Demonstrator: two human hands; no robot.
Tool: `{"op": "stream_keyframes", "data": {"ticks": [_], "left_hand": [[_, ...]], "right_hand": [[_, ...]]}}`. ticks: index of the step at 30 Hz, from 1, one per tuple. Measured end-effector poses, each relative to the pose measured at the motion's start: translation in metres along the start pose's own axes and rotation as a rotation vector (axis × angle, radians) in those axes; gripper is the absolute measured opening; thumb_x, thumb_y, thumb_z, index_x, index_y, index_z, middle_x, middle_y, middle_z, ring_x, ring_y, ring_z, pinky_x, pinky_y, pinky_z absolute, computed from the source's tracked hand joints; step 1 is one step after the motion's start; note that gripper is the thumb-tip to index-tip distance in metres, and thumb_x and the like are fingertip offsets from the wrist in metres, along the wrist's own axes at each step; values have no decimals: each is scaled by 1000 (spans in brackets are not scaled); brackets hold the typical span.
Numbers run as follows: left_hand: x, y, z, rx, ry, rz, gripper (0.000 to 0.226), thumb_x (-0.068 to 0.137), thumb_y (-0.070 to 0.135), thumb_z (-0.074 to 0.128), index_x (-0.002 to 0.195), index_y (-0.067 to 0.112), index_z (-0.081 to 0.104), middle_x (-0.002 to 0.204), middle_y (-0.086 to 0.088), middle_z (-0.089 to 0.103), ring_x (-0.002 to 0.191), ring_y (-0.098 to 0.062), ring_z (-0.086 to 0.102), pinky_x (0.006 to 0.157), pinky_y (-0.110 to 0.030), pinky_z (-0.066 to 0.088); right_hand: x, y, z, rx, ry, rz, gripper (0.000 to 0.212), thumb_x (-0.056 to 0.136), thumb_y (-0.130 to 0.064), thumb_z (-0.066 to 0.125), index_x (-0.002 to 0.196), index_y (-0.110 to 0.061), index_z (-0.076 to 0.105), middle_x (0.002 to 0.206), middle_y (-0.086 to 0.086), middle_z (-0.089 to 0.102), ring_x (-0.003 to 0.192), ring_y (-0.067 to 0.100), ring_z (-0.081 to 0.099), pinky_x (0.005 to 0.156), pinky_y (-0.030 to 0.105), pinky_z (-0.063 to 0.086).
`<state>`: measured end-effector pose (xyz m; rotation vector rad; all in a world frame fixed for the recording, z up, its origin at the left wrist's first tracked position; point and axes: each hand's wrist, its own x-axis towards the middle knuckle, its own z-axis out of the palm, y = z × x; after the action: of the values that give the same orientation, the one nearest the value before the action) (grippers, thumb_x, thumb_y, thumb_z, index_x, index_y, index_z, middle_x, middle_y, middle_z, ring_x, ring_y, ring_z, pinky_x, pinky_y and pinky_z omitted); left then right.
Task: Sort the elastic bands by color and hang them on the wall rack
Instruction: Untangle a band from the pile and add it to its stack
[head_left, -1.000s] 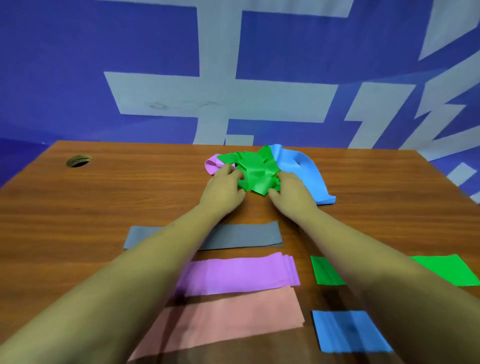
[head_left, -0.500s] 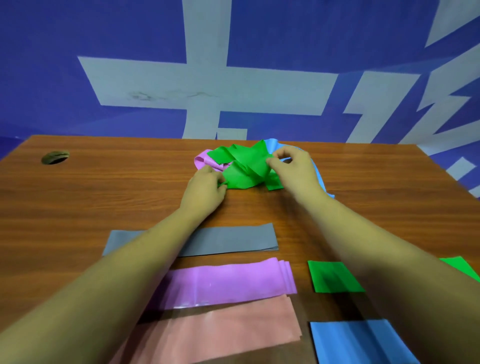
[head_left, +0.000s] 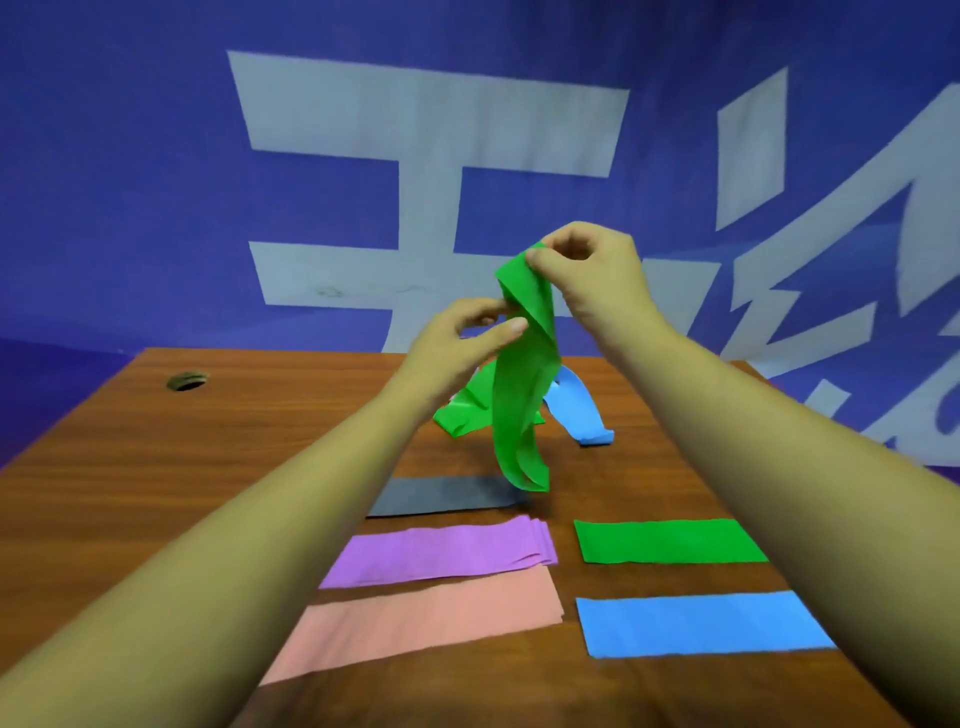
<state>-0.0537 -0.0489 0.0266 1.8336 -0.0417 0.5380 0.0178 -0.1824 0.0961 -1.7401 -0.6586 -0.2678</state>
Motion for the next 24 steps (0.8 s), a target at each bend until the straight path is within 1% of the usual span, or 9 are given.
{"op": "stream_keyframes", "data": {"ticks": [3,5,7,11,13,15,17,20,24], "left_hand": [[-9,21,1,96,-63,60,18,83,30,74,98,20,75,122,-1,62,113,-8,58,93,-21,46],[-18,33,2,128,-95,67,11,78,33,73,87,27,73,119,-2,61,109,-8,58,97,-26,44],[-27,45,6,137,-99,62,3,85,29,72,87,27,71,112,-4,62,100,-6,58,93,-24,43],[-44,69,18,-41,-122,-22,21,97,44,52,89,31,67,103,6,64,86,3,58,82,-18,44],[-46,72,22,64,-115,24,11,93,38,61,85,31,66,101,7,58,87,5,55,78,-8,40],[-46,71,22,152,-59,43,6,87,29,70,92,25,69,106,6,52,92,0,53,74,-3,37],[-45,72,21,128,23,43,11,86,23,72,96,18,70,107,4,51,89,0,53,75,-11,40],[-47,87,19,-76,41,42,11,91,9,63,99,10,70,91,0,63,73,3,58,71,-14,46],[-46,103,14,-123,-11,111,17,94,9,59,89,19,71,70,10,68,66,-6,59,64,-23,49]], "right_hand": [[-8,-26,-14,33,45,3,18,81,-7,70,68,-17,63,64,-5,60,59,4,53,60,17,45],[-16,-42,-25,63,59,4,21,81,-6,72,66,-17,62,63,-3,59,52,-2,51,56,13,44],[-24,-52,-34,71,65,9,19,82,-6,73,67,-14,63,61,-3,57,46,-5,48,51,11,41],[-38,-61,-47,34,62,63,10,81,-14,75,78,-8,68,60,-3,57,46,-3,48,47,13,39],[-43,-63,-52,42,60,114,11,80,-16,74,73,-12,66,62,-1,58,54,6,52,51,18,43],[-50,-65,-57,57,41,156,12,81,-17,73,72,-13,65,67,2,60,63,15,54,59,28,47],[-56,-66,-63,65,14,184,11,82,-18,72,76,-12,65,72,6,62,66,17,55,63,31,48],[-66,-68,-68,141,-28,255,14,87,-23,68,80,-14,62,69,2,63,59,12,59,63,29,48],[-76,-66,-67,292,-170,355,30,91,-43,60,90,-14,68,80,7,73,74,18,68,80,36,53]]}}
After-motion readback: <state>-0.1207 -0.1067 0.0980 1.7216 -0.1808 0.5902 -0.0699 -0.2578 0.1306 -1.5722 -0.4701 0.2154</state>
